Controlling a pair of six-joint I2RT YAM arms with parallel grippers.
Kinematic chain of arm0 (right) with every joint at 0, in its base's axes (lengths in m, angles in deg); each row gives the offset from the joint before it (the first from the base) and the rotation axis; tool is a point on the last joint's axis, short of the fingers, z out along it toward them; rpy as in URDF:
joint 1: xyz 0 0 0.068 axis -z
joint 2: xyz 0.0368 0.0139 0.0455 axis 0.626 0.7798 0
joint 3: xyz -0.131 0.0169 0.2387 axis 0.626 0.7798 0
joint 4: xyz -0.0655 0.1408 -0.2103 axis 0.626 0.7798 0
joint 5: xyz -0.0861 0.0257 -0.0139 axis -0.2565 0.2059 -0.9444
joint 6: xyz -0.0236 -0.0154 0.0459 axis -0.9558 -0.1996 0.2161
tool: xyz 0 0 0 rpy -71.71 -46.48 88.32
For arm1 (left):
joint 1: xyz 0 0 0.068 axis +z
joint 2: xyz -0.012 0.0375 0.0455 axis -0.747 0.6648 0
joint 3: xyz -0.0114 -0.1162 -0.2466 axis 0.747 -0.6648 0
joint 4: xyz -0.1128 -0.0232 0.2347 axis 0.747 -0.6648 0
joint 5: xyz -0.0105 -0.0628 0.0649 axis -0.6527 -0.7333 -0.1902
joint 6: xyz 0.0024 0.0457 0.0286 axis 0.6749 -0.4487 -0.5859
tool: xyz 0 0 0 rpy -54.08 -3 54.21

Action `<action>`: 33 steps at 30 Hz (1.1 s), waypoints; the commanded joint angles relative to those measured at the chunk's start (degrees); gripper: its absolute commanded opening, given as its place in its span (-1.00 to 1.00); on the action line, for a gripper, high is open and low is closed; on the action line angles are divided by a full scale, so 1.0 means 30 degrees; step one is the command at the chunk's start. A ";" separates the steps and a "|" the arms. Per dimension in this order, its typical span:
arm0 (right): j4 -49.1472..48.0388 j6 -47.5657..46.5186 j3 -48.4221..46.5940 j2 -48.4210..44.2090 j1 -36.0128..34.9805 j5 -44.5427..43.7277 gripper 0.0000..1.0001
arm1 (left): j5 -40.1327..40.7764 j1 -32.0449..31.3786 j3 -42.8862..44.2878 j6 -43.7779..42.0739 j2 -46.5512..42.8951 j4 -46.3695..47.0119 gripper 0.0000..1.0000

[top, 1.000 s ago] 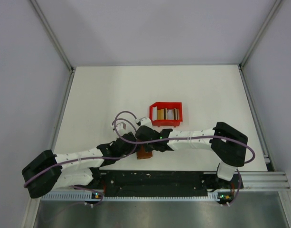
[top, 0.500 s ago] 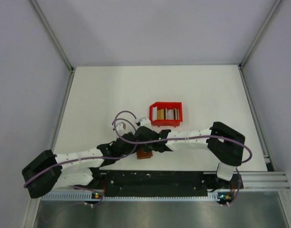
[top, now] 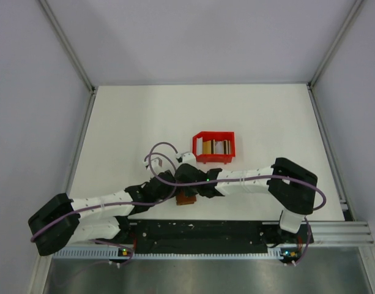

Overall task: Put the credit cards into the card holder
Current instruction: Close the card holder at the center of the board.

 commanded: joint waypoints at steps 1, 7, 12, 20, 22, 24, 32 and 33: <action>-0.0524 -0.0230 0.1035 0.0111 0.0029 0.0614 -0.71 | -0.0671 0.0032 -0.0654 -0.0408 0.0305 -0.1352 -0.10; -0.1109 -0.1343 0.0800 -0.1383 0.0058 0.0671 -0.53 | -0.0467 0.0032 -0.0449 -0.0379 0.0159 -0.1702 -0.10; -0.2688 -0.1989 0.1589 -0.2818 0.0029 0.0876 -0.46 | -0.0027 0.0032 -0.0273 -0.0379 -0.0221 -0.2143 -0.10; -0.3397 -0.1641 0.2674 -0.4461 0.0116 0.0498 -0.44 | 0.0003 0.0032 -0.0068 -0.0583 -0.1187 -0.2524 -0.08; -0.2928 -0.0676 0.3112 -0.4725 0.0379 0.0290 -0.49 | -0.0434 0.0032 -0.0242 -0.1283 -0.1568 -0.1709 -0.07; -0.2955 0.0263 0.3843 -0.5018 0.0672 0.0174 -0.61 | -0.1108 0.0032 -0.0419 -0.1959 -0.1891 -0.0681 -0.06; -0.3746 0.1292 0.4873 -0.4873 0.0937 0.0818 -0.88 | -0.3600 0.0032 -0.0331 -0.3631 -0.1513 0.2221 -0.04; -0.3747 0.1321 0.4873 -0.4843 0.0908 0.0789 -0.88 | -0.3659 0.0032 -0.0244 -0.3718 -0.1366 0.2252 -0.04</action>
